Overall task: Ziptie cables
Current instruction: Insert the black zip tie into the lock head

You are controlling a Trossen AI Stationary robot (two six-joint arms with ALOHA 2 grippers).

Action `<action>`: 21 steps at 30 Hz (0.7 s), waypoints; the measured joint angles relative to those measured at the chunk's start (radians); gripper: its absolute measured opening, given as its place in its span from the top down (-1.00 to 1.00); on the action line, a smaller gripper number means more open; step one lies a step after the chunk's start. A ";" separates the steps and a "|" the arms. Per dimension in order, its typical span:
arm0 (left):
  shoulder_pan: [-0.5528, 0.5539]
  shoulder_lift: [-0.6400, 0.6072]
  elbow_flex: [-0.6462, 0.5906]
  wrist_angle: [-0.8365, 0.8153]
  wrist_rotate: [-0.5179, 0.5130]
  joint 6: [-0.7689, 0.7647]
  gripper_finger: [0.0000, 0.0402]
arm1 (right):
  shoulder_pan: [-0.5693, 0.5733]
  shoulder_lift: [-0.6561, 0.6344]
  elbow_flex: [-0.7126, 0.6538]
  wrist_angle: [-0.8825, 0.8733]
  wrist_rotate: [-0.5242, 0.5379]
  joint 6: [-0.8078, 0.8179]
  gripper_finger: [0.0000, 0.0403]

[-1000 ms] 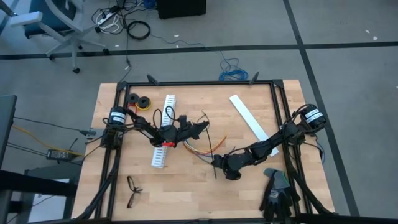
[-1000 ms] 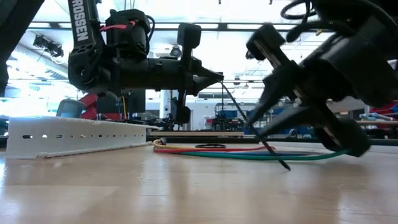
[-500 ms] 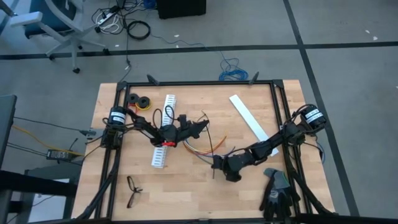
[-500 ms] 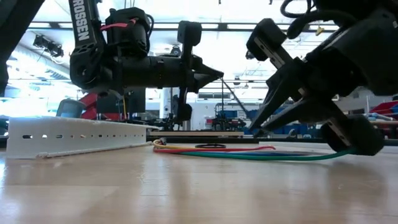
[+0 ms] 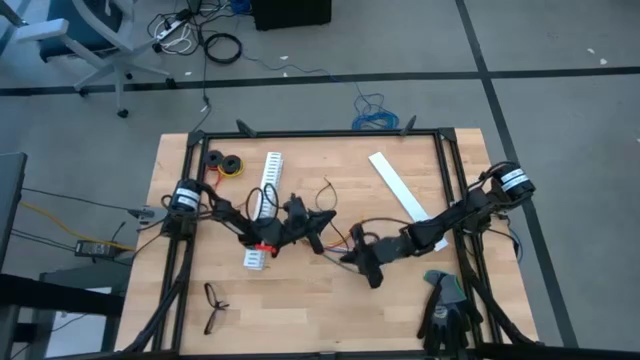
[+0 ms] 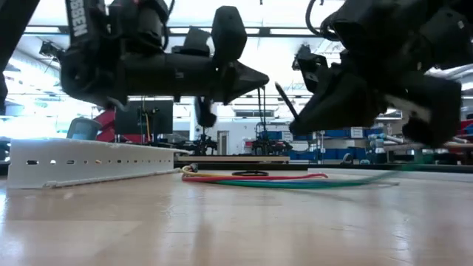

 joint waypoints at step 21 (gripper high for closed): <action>0.036 -0.001 -0.042 0.059 0.032 0.499 1.00 | -0.419 0.002 -0.151 0.570 -0.596 0.805 1.00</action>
